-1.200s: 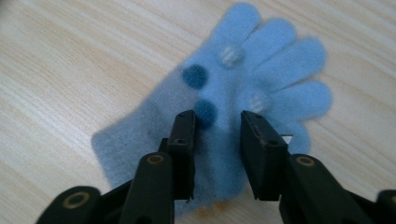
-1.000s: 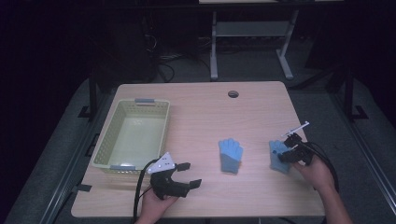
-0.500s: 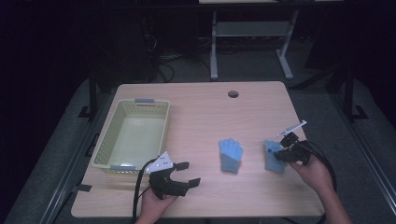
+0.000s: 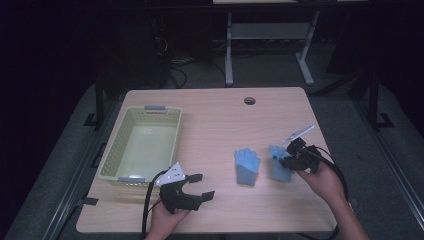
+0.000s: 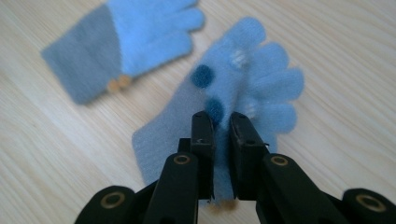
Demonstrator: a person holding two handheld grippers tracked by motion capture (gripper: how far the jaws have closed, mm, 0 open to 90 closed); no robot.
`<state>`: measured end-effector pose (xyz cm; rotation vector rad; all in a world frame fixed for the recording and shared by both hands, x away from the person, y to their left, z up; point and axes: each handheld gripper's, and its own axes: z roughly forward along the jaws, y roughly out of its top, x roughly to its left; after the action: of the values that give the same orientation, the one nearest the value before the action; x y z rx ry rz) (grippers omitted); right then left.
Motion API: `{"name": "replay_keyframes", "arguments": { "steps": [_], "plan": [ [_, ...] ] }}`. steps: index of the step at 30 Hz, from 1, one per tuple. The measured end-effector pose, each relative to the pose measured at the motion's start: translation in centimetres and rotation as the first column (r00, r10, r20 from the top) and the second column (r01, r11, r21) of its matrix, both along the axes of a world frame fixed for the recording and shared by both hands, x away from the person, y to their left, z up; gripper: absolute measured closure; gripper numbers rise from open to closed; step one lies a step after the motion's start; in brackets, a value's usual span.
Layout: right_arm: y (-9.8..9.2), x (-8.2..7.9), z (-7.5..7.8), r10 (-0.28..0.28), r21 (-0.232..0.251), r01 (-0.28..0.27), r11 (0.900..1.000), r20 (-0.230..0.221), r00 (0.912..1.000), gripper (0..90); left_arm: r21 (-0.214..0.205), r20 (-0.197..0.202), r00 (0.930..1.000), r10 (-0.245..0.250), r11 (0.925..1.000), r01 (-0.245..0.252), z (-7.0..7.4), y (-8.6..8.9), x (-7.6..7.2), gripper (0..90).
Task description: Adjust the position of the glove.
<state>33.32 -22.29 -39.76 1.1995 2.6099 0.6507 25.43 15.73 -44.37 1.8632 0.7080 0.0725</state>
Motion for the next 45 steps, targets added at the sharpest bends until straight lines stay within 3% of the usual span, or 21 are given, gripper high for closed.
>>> {"name": "replay_keyframes", "arguments": {
  "steps": [7, 14, 20, 22, 28, 32, 38, 45],
  "plan": [
    [2.1, 0.1, 0.5, 0.033, 0.011, -0.033, 0.9994, -0.004, 0.9994, 81.4, 0.024, 0.021, 0.9997, -0.014, 0.9996, 0.014, 0.1, -0.4, -0.5, 21.8],
    [4.0, 0.4, 0.8, 0.066, 0.019, -0.066, 0.9977, -0.014, 0.9977, 81.2, 0.014, 0.014, 0.9998, -0.011, 0.9998, 0.011, 0.0, -0.4, -0.3, 21.8],
    [5.7, 0.9, 1.4, 0.07, 0.057, -0.068, 0.9961, -0.032, 0.9971, 81.0, 0.013, 0.009, 0.9999, -0.01, 0.9999, 0.01, 0.0, -0.3, -0.3, 21.8],
    [6.3, 1.1, 1.2, 0.077, 0.069, -0.075, 0.9949, -0.041, 0.9962, 81.0, 0.009, 0.008, 0.9999, -0.009, 0.9999, 0.009, 0.0, -0.3, -0.3, 21.8],
    [8.5, 1.5, 0.2, 0.118, 0.031, -0.117, 0.9927, -0.061, 0.9911, 81.0, 0.003, 0.011, 0.9999, -0.006, 1.0, 0.006, 0.1, -0.1, -0.3, 21.8],
    [8.9, 1.6, 0.1, 0.123, 0.04, -0.12, 0.992, -0.067, 0.9902, 81.0, -0.001, 0.008, 1.0, -0.006, 1.0, 0.006, 0.1, 0.0, -0.2, 21.8],
    [9.4, 2.2, -0.6, 0.125, 0.013, -0.125, 0.9921, -0.083, 0.9886, 80.8, -0.003, 0.01, 0.9999, -0.007, 1.0, 0.007, 0.2, 0.0, -0.2, 21.8],
    [9.5, 2.9, -2.5, 0.106, 0.033, -0.102, 0.9942, -0.143, 0.984, 79.6, -0.005, 0.001, 1.0, -0.005, 1.0, 0.005, 0.1, 0.1, -0.1, 21.8]
  ]
}}
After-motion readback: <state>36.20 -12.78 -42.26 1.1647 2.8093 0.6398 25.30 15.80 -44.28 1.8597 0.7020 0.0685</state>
